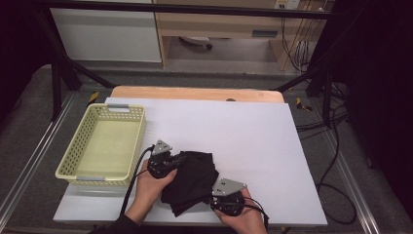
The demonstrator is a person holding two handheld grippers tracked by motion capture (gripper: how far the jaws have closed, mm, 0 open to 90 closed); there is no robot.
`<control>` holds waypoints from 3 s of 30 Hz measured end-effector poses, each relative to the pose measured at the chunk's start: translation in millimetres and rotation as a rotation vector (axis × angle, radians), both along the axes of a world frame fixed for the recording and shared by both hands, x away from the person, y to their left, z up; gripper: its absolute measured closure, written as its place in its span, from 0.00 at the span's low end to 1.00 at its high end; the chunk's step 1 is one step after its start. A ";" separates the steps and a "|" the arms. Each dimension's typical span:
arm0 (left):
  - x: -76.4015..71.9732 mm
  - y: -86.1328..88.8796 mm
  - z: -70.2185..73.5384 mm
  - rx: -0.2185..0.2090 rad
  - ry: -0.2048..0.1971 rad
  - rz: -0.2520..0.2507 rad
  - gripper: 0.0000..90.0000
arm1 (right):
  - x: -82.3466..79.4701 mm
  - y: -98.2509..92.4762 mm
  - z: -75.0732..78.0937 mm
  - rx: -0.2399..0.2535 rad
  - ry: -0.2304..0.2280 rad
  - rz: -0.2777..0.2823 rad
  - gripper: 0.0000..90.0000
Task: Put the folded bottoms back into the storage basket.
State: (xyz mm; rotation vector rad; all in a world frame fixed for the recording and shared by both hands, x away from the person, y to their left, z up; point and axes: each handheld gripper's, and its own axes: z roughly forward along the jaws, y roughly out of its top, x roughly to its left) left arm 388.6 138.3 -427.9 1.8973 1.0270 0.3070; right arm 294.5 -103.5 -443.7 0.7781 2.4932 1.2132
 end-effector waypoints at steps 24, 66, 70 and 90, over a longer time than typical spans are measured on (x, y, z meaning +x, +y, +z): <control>27.0 -23.2 62.2 0.011 -0.019 -0.071 0.90 | 25.9 6.0 43.2 0.024 0.006 0.060 0.84; 57.8 49.1 149.2 0.006 -0.063 0.027 0.90 | 83.8 65.6 134.3 0.041 0.014 0.195 0.84; 62.0 61.6 151.2 0.002 -0.059 0.053 0.90 | 90.1 76.4 137.3 0.040 0.010 0.212 0.84; 67.9 116.9 170.9 0.005 -0.088 0.154 0.90 | 115.5 135.7 146.8 0.067 -0.022 0.265 0.84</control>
